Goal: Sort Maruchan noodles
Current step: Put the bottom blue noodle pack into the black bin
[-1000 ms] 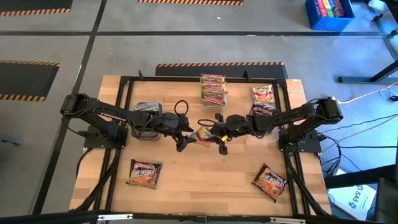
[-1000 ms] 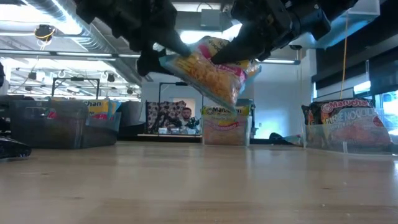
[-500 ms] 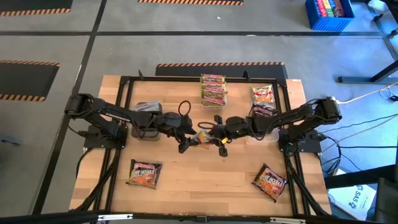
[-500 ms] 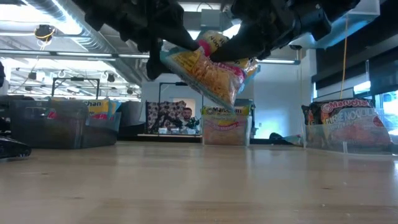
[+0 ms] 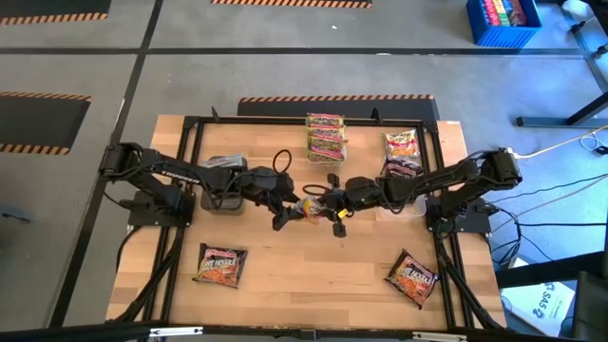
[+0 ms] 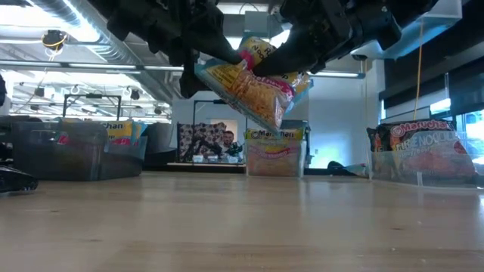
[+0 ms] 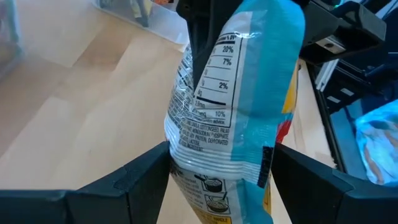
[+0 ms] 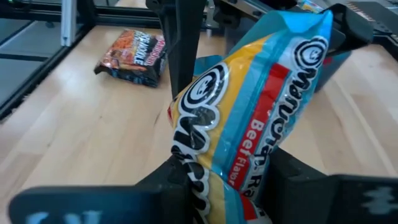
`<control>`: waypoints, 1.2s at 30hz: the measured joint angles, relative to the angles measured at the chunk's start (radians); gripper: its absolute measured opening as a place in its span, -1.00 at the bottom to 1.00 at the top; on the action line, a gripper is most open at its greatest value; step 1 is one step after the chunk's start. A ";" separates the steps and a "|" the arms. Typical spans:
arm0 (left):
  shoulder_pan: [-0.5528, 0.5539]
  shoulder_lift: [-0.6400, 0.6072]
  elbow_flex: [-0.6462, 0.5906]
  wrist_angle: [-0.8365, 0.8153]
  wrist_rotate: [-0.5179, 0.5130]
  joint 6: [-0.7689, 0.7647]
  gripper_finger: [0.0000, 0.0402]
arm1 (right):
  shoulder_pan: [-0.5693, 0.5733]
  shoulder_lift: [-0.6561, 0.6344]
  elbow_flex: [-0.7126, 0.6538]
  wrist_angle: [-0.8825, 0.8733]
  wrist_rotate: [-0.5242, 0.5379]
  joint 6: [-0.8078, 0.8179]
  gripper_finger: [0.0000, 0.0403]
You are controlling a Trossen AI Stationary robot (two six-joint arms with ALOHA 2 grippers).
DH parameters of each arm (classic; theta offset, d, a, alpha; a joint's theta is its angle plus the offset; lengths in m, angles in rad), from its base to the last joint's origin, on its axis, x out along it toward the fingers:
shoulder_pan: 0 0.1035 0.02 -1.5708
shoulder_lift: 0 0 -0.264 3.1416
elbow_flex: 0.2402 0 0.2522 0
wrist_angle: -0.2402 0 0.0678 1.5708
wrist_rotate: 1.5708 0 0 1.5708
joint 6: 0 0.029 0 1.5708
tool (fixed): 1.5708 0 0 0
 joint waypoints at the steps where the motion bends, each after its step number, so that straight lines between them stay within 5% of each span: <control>1: 0.000 0.000 0.000 0.000 -0.004 0.005 0.32 | 0.000 0.000 0.000 -0.003 0.009 -0.001 -0.52; 14: 0.060 -0.060 0.000 -0.034 0.117 -0.033 0.32 | 0.000 0.003 0.007 0.033 0.041 -0.002 -0.52; 36: 0.046 -0.068 0.000 -0.024 0.089 0.011 0.42 | 0.000 0.004 0.004 0.039 0.031 -0.002 -0.52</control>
